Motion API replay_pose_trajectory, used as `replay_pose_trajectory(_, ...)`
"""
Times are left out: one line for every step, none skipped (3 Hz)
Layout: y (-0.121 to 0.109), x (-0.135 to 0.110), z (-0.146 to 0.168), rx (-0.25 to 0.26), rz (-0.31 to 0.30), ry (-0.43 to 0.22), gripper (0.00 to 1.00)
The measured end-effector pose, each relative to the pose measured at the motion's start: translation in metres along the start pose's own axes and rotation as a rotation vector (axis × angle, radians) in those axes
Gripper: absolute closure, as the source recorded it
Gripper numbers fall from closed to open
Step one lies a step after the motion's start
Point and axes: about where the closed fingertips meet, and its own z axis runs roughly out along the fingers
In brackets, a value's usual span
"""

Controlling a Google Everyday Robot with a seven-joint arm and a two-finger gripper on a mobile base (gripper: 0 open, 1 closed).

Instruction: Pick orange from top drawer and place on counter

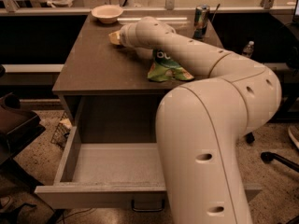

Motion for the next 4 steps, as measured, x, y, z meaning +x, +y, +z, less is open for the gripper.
replay_pose_trajectory(-0.0007, 0.001, 0.0008, 0.002, 0.002, 0.003, 0.82)
replay_pose_trajectory(-0.0006, 0.0003, 0.0006, 0.002, 0.002, 0.003, 0.59)
replay_pose_trajectory(-0.0004, -0.0008, 0.0002, 0.002, 0.002, 0.003, 0.28)
replay_pose_trajectory(-0.0004, -0.0008, 0.0002, 0.002, 0.002, 0.003, 0.05)
